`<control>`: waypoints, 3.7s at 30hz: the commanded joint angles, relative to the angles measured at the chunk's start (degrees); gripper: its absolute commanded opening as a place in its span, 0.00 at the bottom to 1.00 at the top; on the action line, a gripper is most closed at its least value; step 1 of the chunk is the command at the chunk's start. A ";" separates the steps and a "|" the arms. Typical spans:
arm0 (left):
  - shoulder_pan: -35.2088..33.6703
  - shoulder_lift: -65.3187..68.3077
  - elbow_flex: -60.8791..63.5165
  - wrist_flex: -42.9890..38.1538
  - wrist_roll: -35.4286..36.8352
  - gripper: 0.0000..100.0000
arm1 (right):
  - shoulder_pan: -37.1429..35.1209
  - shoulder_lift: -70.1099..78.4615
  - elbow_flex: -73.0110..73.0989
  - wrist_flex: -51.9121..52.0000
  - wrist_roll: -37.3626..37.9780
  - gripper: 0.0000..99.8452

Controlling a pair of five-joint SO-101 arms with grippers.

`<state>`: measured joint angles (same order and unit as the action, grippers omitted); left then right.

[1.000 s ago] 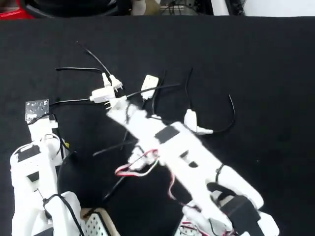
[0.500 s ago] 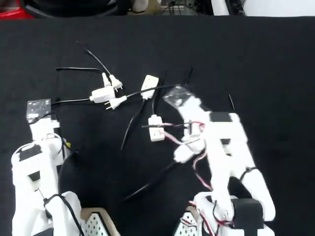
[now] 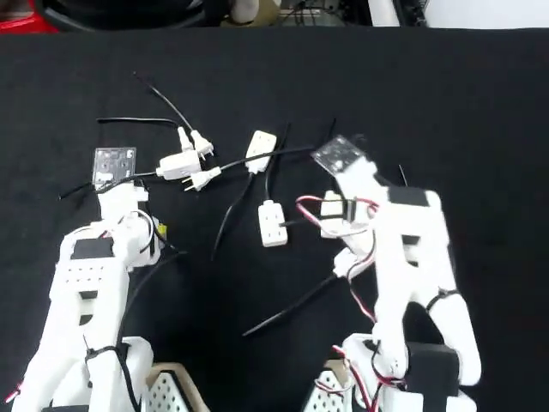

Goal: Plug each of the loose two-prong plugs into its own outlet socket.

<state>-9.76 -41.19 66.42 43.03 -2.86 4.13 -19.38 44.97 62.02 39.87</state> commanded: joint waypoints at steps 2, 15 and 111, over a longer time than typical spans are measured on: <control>-8.22 -0.70 -1.89 -0.88 0.88 0.20 | -7.12 -0.84 -12.97 9.67 -9.76 0.33; -17.36 -0.70 7.16 -6.68 -10.90 0.20 | -28.40 10.95 -27.38 4.40 -27.34 0.33; -43.12 -0.70 -8.40 10.02 -24.09 0.20 | -60.57 3.65 -11.21 1.05 2.55 0.01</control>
<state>-44.84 -41.19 66.51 46.46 -19.56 -53.63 -18.68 31.43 68.88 39.08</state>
